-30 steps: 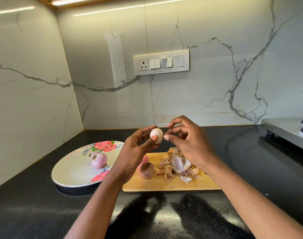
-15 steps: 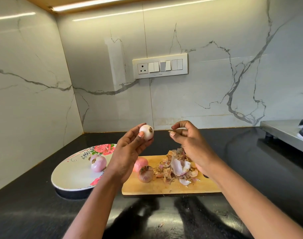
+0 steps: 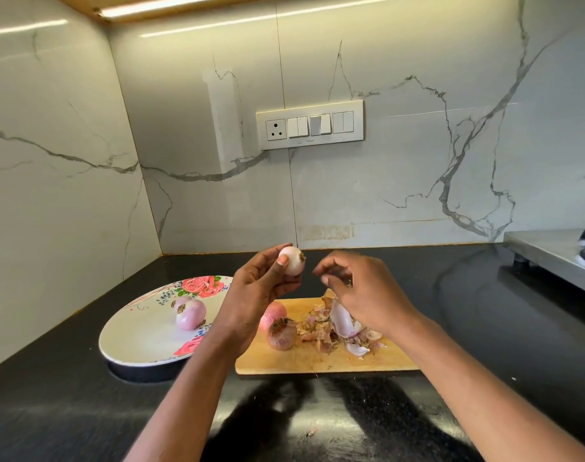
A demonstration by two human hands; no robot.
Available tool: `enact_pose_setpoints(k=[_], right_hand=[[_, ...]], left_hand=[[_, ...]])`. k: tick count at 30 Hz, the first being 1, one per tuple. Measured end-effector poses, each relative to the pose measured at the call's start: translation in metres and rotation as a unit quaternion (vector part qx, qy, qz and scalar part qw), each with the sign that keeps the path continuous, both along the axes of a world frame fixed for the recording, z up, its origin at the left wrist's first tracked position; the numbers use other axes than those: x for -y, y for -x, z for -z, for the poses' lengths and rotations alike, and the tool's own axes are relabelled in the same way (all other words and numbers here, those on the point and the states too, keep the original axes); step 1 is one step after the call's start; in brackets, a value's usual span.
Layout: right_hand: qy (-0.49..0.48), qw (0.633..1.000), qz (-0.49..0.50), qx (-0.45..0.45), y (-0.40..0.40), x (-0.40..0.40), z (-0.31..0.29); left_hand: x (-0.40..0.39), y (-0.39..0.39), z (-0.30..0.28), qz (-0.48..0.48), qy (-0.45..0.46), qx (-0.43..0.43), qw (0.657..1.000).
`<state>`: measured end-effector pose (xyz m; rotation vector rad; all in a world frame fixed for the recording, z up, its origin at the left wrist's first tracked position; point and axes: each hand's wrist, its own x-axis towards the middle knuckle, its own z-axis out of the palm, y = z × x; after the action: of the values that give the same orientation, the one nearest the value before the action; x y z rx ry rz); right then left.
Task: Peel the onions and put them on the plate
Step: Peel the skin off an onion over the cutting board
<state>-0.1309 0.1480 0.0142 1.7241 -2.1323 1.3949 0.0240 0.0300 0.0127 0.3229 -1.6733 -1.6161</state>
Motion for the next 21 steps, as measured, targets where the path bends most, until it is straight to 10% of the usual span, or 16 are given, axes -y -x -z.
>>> enact_pose_setpoints(k=[21], right_hand=[[0.092, 0.990, -0.032, 0.106, -0.0065, 0.0005, -0.0022]], left_hand=[[-0.0016, 0.0011, 0.0026, -0.050, 0.102, 0.051, 0.992]])
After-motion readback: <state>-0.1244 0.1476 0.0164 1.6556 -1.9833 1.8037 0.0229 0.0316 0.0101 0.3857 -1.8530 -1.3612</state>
